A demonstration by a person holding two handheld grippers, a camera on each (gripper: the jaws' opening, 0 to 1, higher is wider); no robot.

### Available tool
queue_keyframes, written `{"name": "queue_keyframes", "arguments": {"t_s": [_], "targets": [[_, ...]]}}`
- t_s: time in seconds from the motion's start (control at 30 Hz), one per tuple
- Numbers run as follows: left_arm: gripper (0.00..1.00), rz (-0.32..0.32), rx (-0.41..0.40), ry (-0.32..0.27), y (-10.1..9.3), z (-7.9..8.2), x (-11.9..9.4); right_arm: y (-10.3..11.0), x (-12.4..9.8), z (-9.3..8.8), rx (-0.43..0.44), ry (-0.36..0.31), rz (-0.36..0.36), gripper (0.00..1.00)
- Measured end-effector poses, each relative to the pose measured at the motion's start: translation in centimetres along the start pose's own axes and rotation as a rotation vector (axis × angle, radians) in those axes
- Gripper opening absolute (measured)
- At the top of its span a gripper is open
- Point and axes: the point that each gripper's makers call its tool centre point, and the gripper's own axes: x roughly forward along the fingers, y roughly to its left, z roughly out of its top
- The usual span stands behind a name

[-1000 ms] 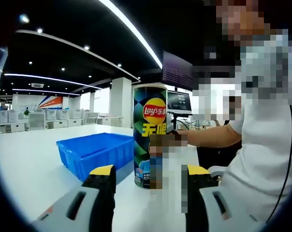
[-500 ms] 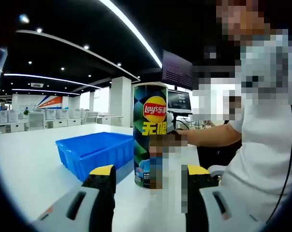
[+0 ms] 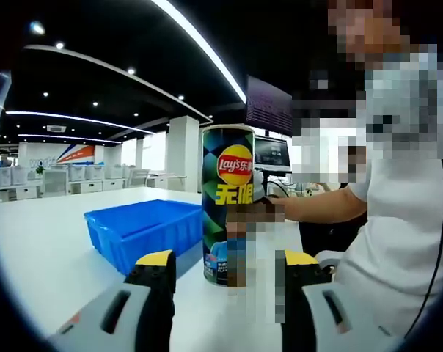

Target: Open the lid of the chip container on the table, take out the chips, place them into the box in front of the container, and close the lid

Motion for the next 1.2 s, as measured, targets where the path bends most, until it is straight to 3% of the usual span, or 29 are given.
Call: {"name": "queue_keyframes", "arguments": {"t_s": [0.47,0.6,0.73,1.2], "targets": [[0.56,-0.002,0.002,-0.005,-0.3,0.1,0.0,-2.4,-2.6,2.9,0.019,-0.066,-0.056,0.47],[0.56,-0.006,0.003,-0.009,-0.4,0.2,0.1,-3.0,-3.5,4.4,-0.019,-0.085,-0.075,0.47],[0.56,-0.007,0.003,-0.01,-0.5,0.2,0.2,-4.0,-4.5,6.4,-0.006,-0.102,-0.127,0.47],[0.56,0.0,0.004,-0.012,-0.6,0.3,0.0,-1.8,-5.3,14.2,-0.088,-0.208,-0.056,0.47]]}}
